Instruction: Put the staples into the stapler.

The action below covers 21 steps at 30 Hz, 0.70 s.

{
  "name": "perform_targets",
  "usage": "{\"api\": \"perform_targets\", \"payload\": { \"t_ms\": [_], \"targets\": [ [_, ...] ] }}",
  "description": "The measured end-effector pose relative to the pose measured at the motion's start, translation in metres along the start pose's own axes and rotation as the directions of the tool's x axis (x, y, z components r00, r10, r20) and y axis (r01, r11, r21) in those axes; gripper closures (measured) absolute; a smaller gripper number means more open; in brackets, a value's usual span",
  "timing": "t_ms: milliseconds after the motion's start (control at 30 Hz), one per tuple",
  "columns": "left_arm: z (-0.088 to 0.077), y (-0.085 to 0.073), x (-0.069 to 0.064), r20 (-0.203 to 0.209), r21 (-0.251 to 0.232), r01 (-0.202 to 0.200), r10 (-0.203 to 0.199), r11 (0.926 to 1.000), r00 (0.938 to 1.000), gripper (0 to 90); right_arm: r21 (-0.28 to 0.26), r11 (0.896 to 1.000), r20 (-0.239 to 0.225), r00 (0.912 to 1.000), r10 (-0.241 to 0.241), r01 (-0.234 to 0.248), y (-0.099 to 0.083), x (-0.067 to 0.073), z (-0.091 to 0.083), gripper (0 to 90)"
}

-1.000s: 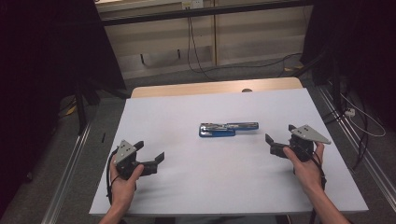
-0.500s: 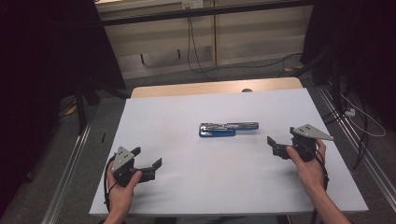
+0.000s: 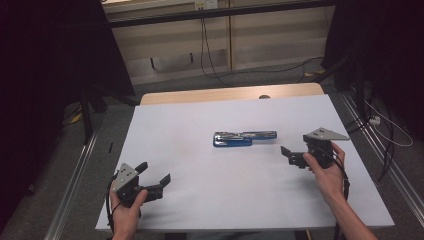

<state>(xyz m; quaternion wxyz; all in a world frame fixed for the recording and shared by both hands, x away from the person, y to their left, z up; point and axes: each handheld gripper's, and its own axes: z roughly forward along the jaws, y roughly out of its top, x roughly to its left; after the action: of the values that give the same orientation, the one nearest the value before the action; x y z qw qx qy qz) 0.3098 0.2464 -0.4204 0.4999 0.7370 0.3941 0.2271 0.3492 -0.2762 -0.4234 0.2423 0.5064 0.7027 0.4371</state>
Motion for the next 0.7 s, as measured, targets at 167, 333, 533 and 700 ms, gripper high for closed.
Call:
{"api": "perform_targets", "payload": {
  "t_ms": [167, 333, 533, 700],
  "targets": [
    [0.001, 0.001, -0.001, -0.006, 0.003, -0.020, 0.020, 0.9998, 0.9998, 4.6, 0.070, 0.998, -0.038, 0.9993, 0.006, -0.003, 0.001, -0.006, 0.002, 6.5],
    [0.007, 0.002, -0.002, 0.007, 0.027, 0.013, -0.013, 0.9996, 0.9999, 4.6, 0.118, 0.993, -0.086, 0.9962, 0.017, -0.007, 0.009, -0.012, 0.003, 7.7],
    [0.010, 0.002, -0.009, 0.030, 0.044, -0.025, 0.024, 0.9987, 0.9993, 4.6, 0.209, 0.978, -0.146, 0.9892, 0.004, 0.027, 0.020, -0.016, 0.010, 8.3],
    [0.013, 0.003, -0.007, 0.030, 0.047, -0.020, 0.019, 0.9987, 0.9994, 4.6, 0.286, 0.955, -0.149, 0.9883, -0.031, 0.073, 0.028, -0.018, 0.022, 6.2]
  ]
}}
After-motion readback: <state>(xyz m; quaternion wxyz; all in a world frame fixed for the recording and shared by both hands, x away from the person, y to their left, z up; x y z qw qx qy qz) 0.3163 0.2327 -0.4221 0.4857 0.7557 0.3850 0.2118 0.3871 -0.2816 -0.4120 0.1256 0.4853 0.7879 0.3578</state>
